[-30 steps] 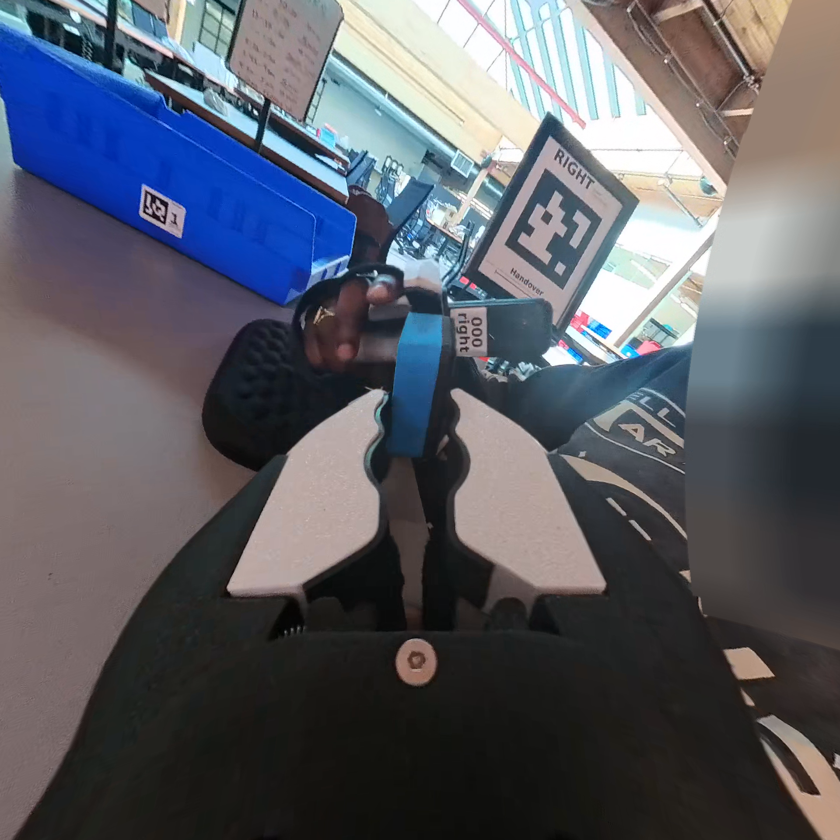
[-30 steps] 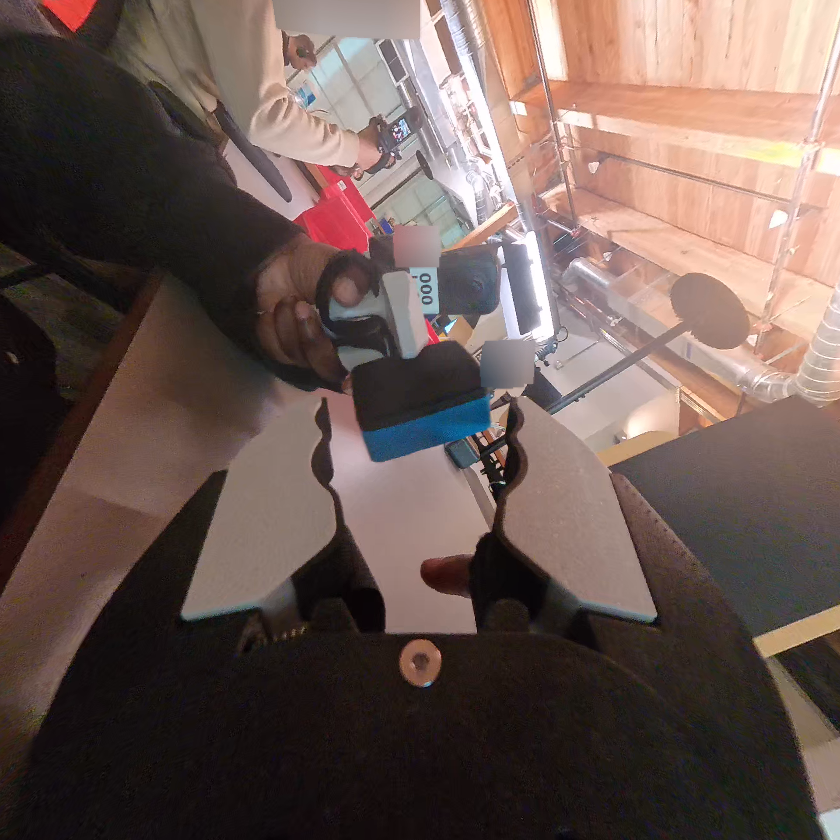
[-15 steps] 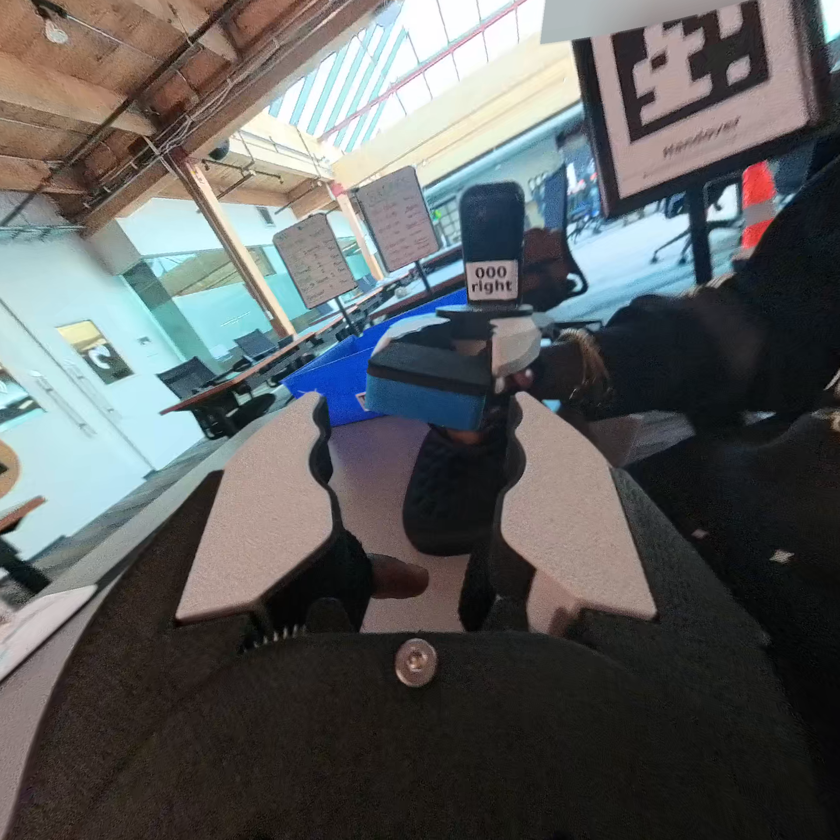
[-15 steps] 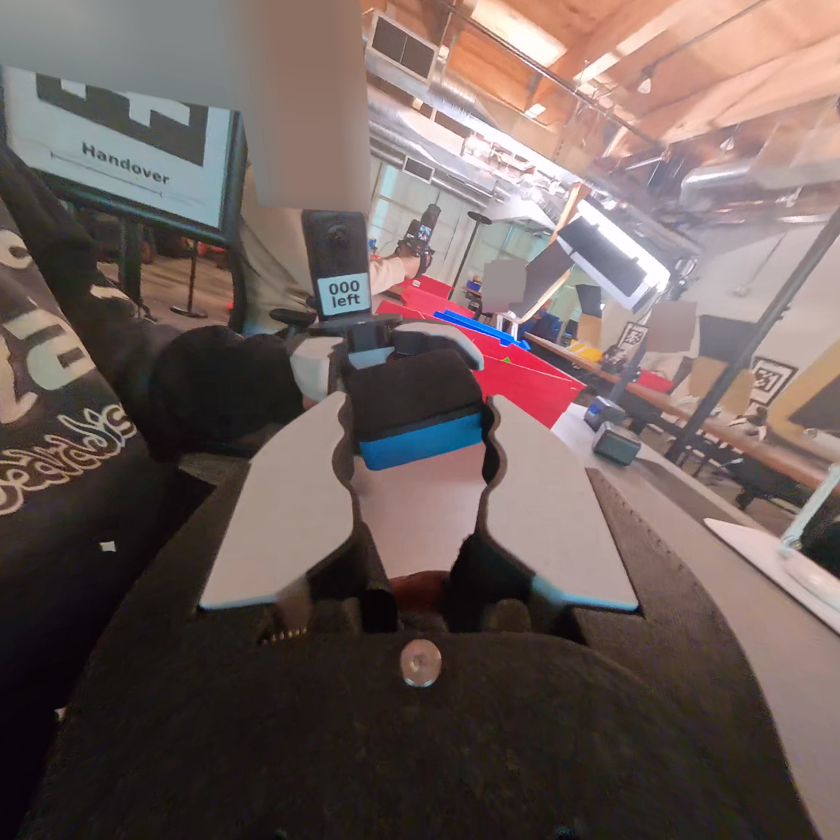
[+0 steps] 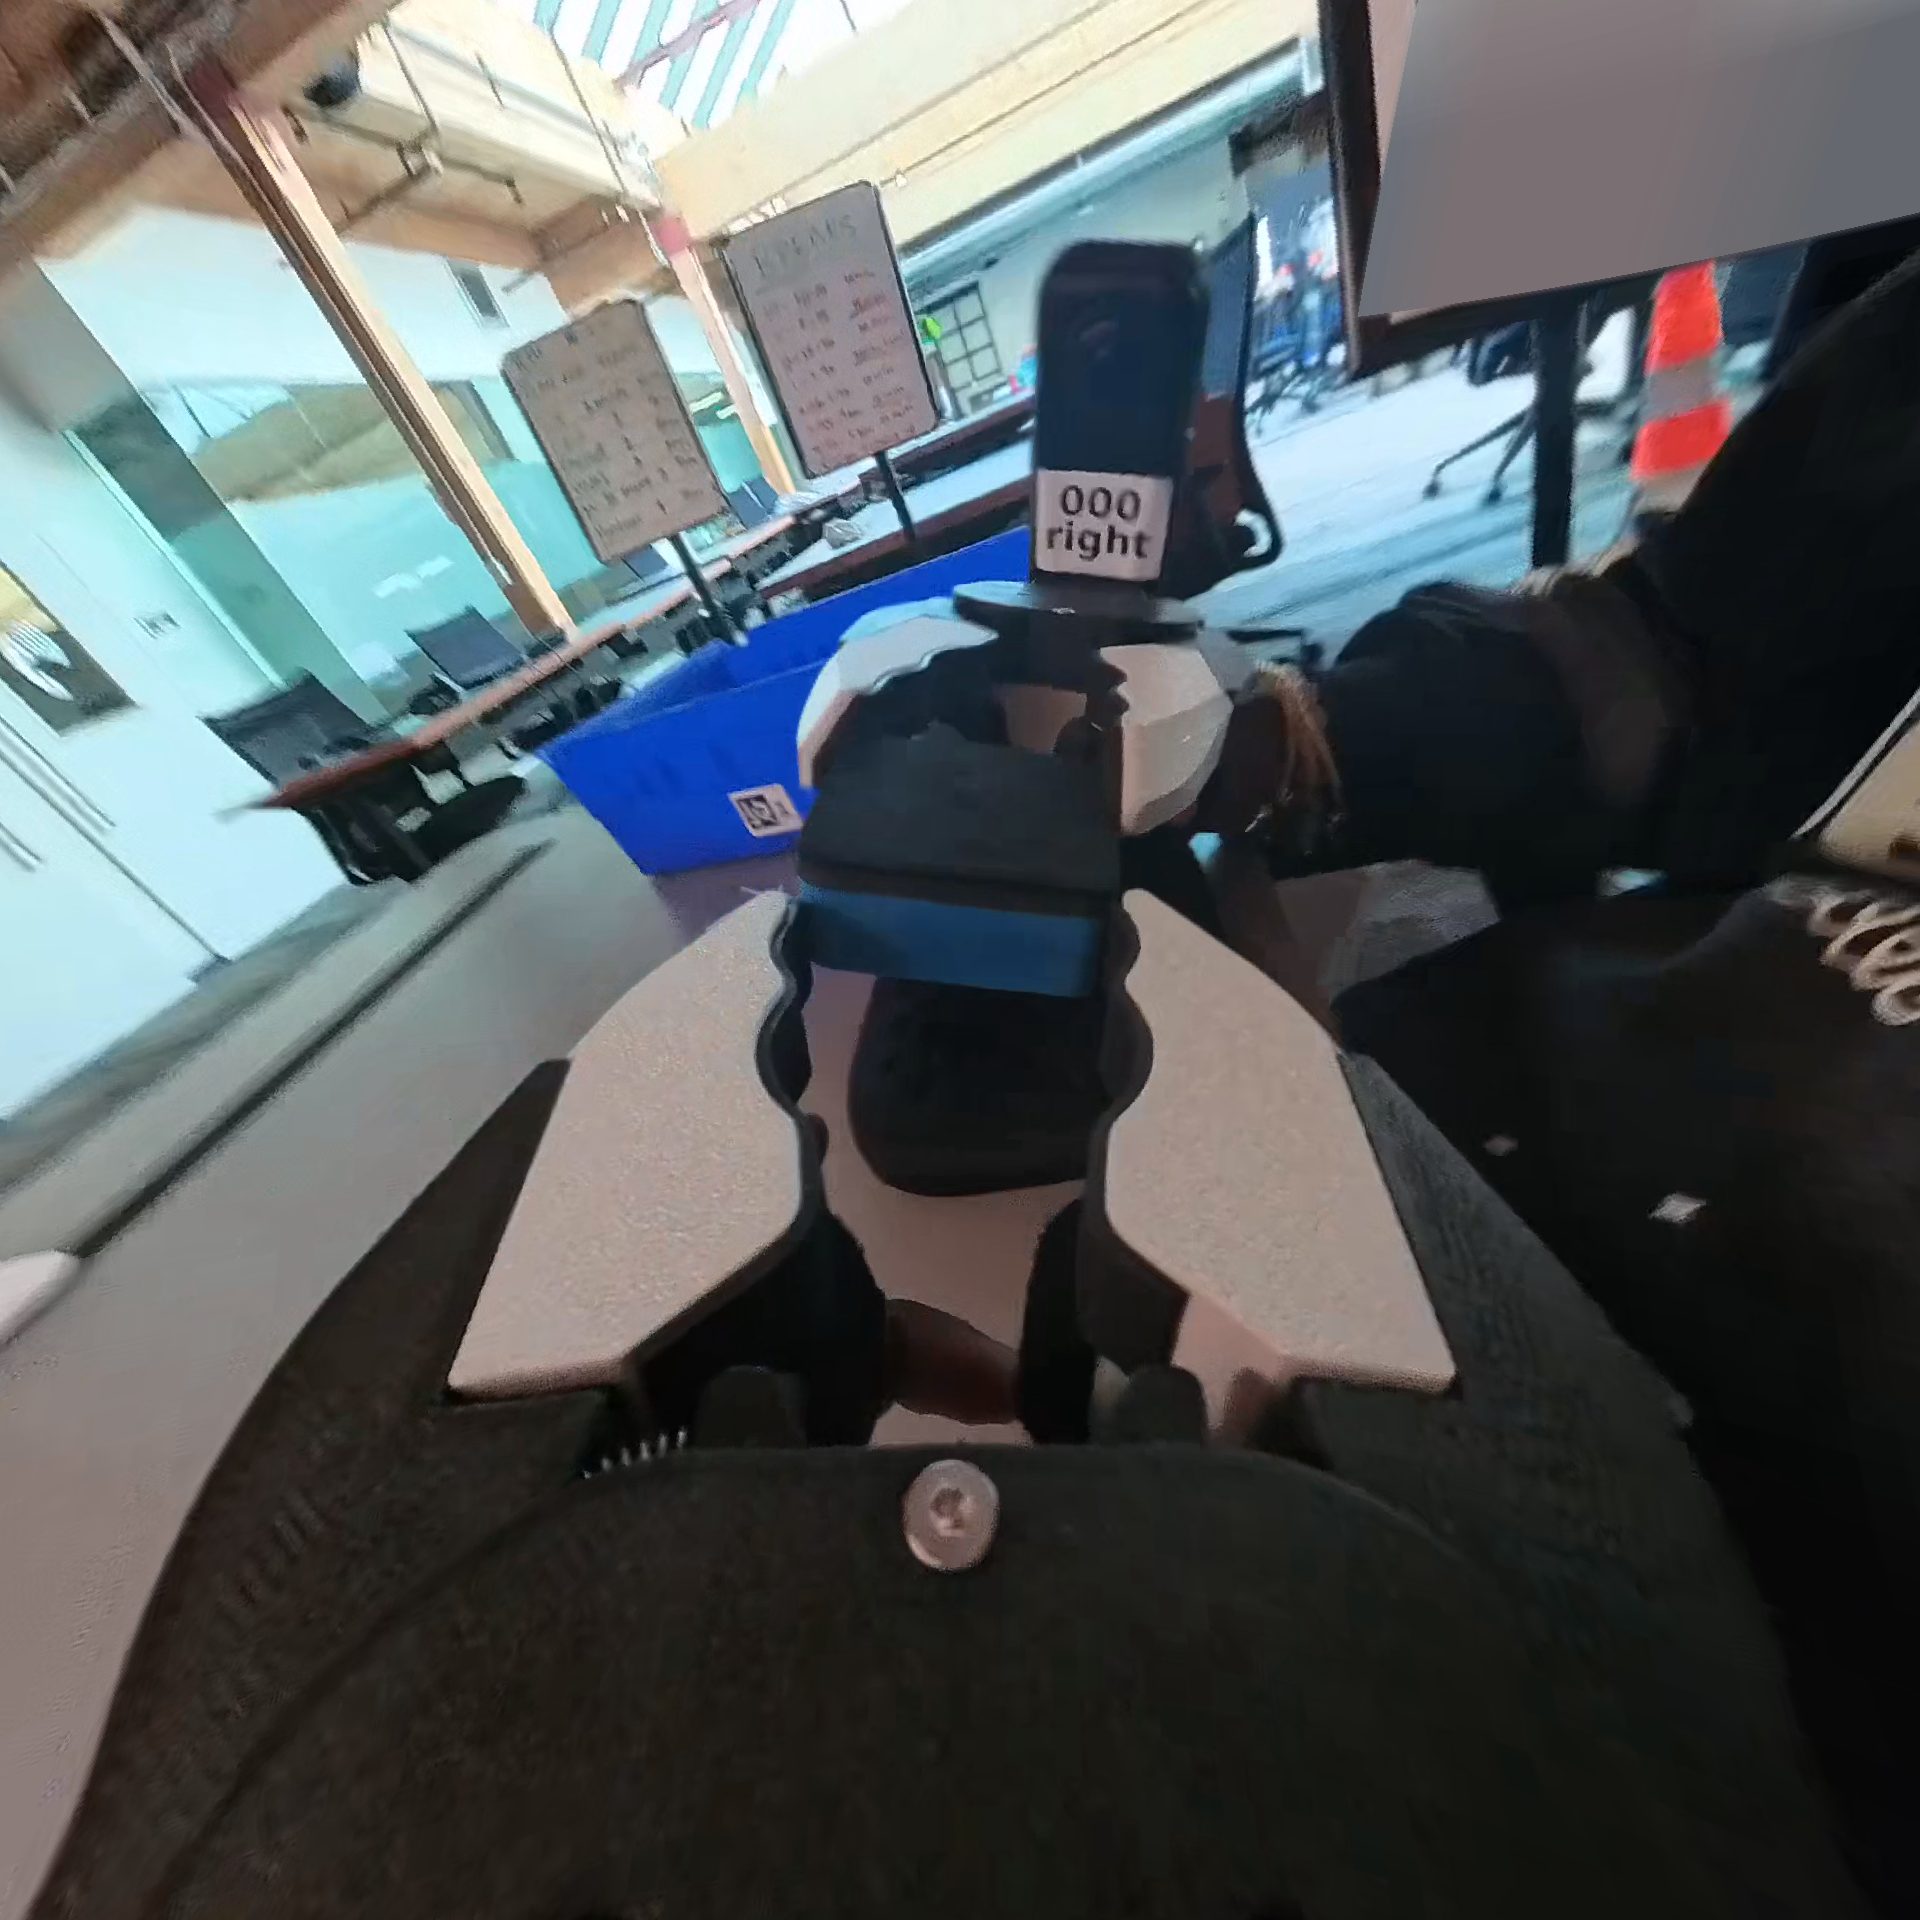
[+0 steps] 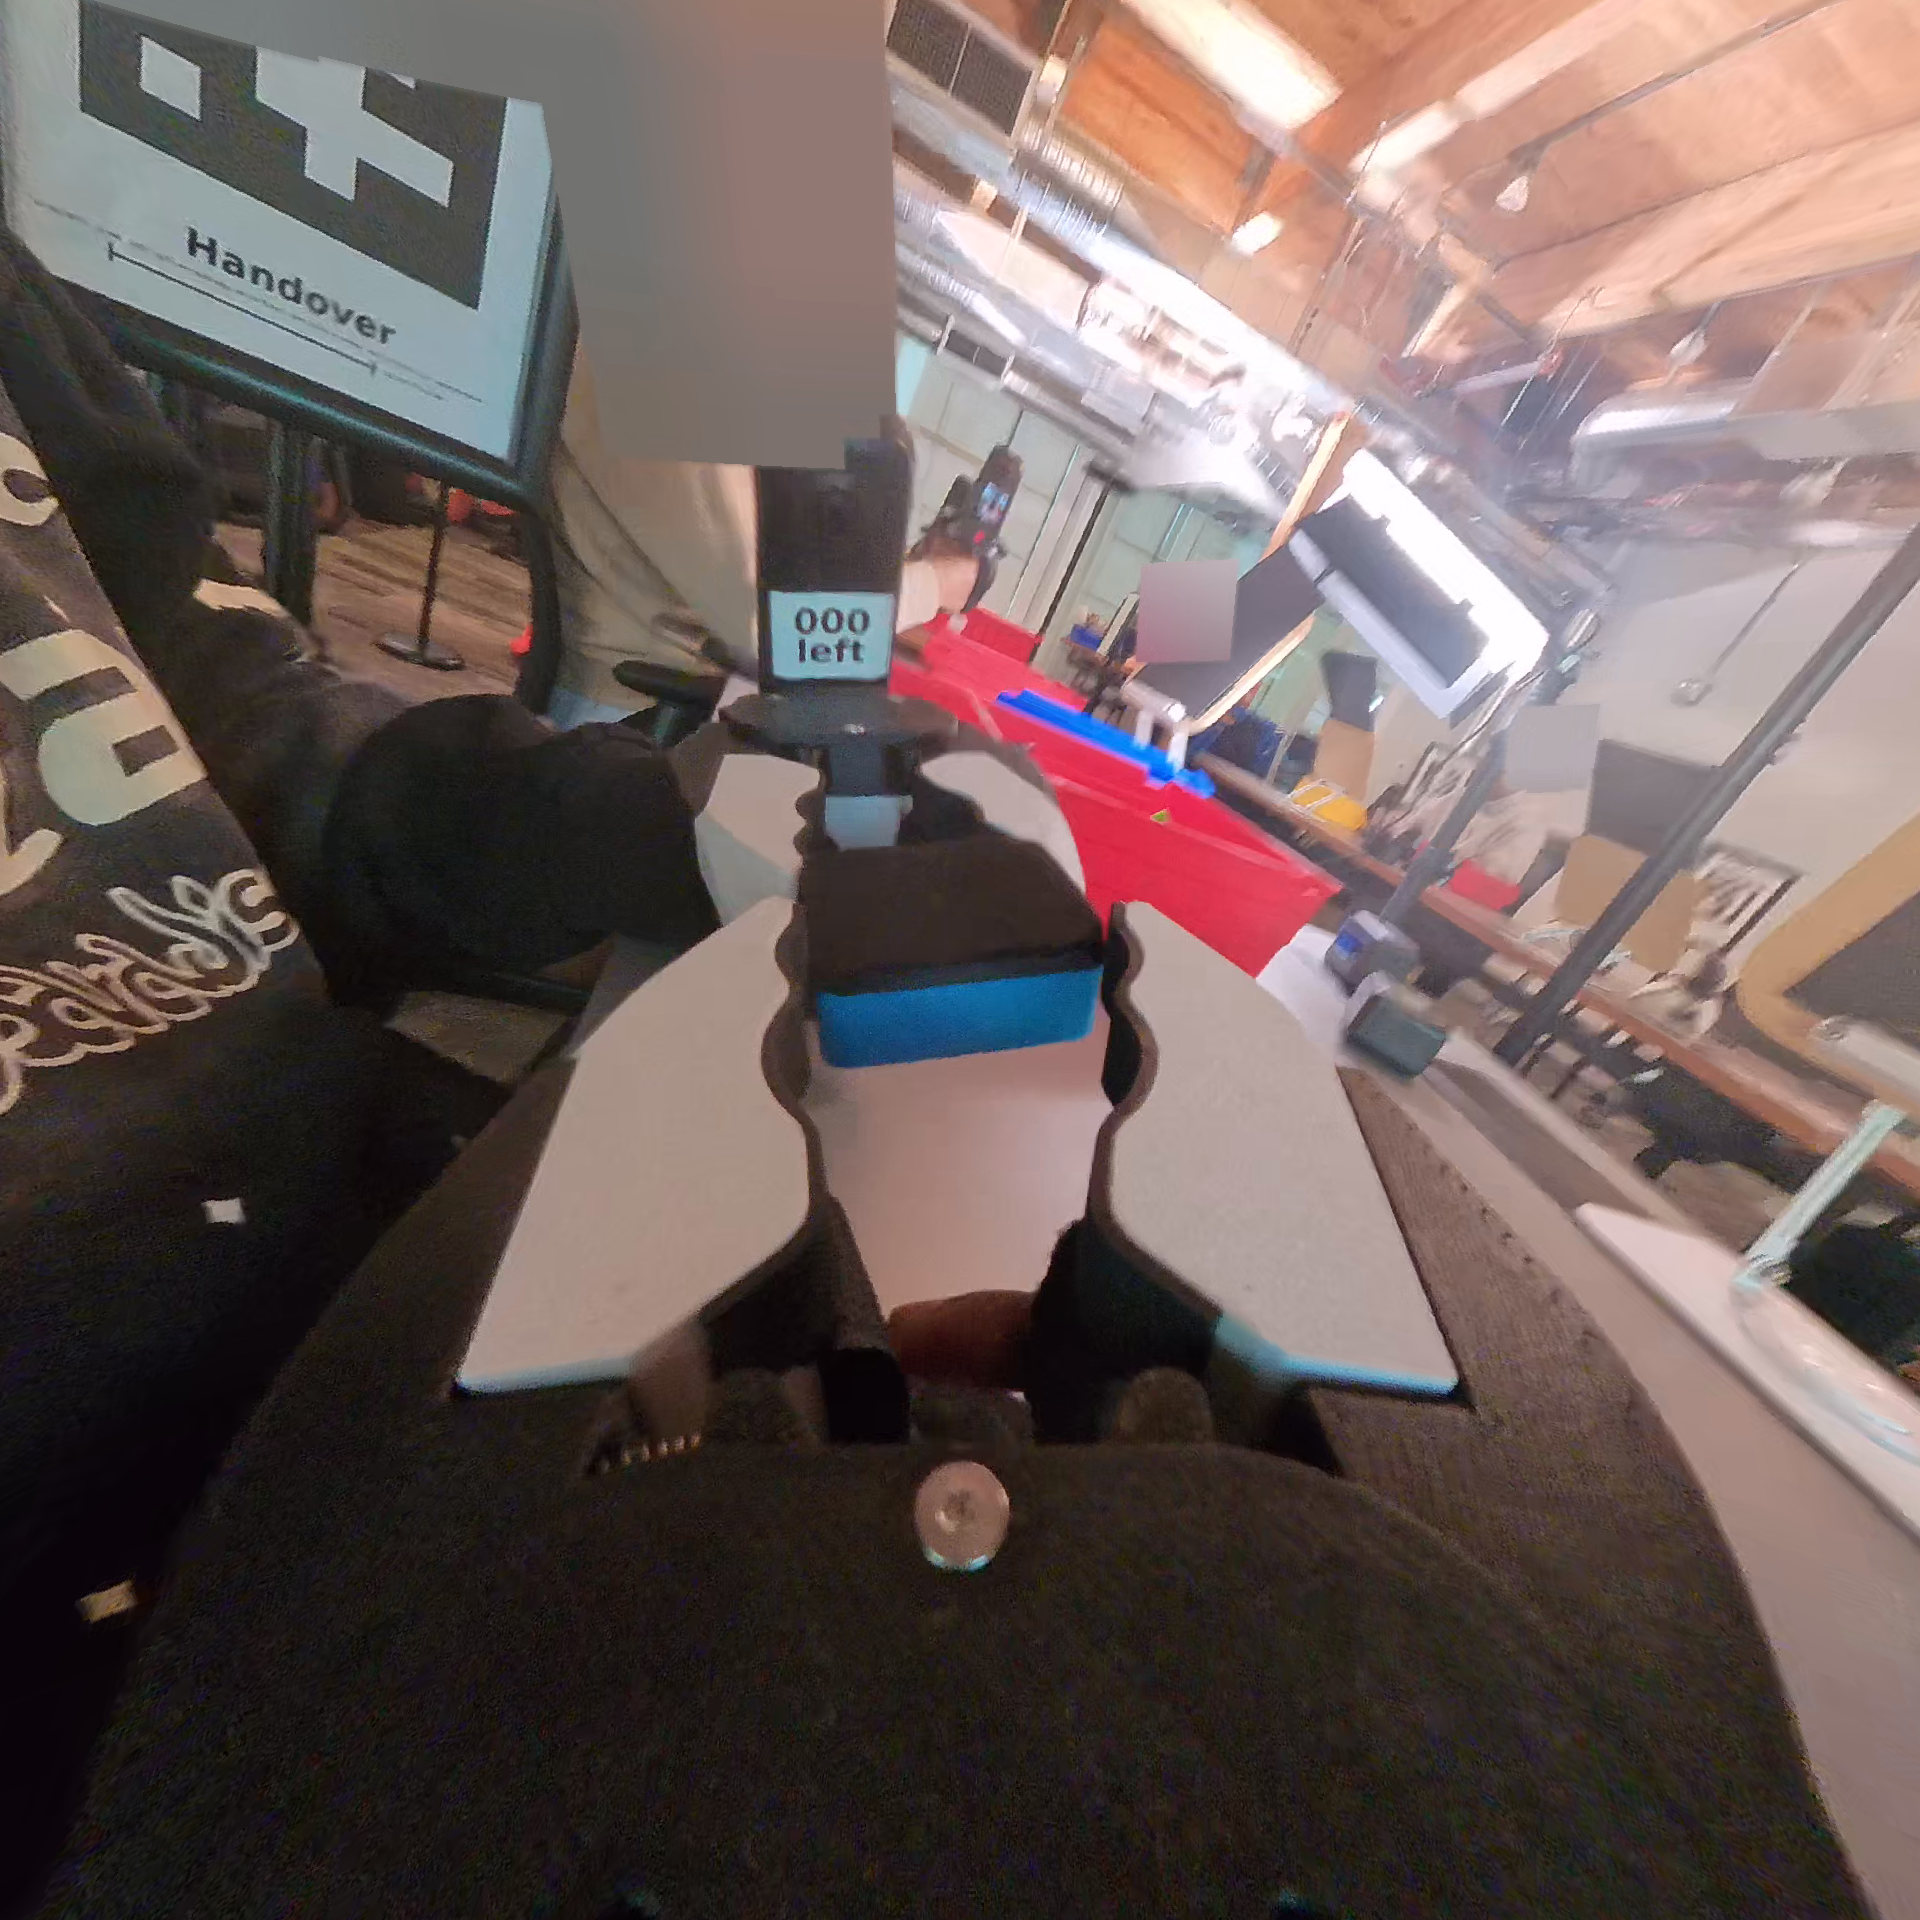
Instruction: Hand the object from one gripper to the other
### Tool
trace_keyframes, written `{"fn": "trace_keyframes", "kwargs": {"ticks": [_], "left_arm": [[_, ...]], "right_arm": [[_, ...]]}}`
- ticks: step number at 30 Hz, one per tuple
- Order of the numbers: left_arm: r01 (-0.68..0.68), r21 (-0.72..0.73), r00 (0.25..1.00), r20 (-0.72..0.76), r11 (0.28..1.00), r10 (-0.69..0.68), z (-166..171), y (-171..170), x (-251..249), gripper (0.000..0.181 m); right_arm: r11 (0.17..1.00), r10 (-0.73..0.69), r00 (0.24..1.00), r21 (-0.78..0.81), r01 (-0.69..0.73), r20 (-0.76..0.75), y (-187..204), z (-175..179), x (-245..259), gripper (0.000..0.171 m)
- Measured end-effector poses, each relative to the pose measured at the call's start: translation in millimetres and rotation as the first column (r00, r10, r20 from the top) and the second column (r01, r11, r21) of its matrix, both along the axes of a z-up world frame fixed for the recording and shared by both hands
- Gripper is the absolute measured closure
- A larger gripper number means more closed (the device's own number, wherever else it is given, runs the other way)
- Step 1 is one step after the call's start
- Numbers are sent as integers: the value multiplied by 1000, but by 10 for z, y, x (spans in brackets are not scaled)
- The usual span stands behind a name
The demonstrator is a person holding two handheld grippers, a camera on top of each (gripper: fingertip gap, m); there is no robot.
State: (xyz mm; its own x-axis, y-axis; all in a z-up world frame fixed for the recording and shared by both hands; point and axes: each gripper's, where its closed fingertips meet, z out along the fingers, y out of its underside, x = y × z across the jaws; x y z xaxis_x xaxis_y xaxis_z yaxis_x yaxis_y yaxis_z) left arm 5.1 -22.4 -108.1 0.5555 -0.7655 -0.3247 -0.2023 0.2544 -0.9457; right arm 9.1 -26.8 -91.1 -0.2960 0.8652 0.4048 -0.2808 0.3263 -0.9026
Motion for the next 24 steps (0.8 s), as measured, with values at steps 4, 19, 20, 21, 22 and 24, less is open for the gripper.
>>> {"fn": "trace_keyframes", "kwargs": {"ticks": [4, 19, 20, 21, 22, 24], "left_arm": [[103, -241, 979, 195, 965, -56, 47, -13, -117, 127], [126, -86, 968, 228, 988, -104, 193, -92, -107, 121], [74, 28, 979, 187, 997, -78, 239, -101, -111, 121], [38, 108, 987, 154, 993, -55, 267, -110, -106, 122], [16, 147, 991, 126, 989, -35, 266, -106, -99, 126], [7, 143, 996, 91, 990, -21, 220, -81, -86, 136]], "right_arm": [[983, -110, 967, 120, 141, -232, 28, 149, 68, 103], [963, -136, 989, 228, 145, -55, 6, -88, -50, 148], [983, -89, 996, 161, 90, -13, 2, -88, -37, 149], [991, -63, 998, 119, 62, -1, 11, -66, -20, 149], [995, -49, 999, 91, 49, -2, 19, -44, -4, 149], [997, -35, 999, 64, 34, 13, 26, -43, 3, 149]]}}
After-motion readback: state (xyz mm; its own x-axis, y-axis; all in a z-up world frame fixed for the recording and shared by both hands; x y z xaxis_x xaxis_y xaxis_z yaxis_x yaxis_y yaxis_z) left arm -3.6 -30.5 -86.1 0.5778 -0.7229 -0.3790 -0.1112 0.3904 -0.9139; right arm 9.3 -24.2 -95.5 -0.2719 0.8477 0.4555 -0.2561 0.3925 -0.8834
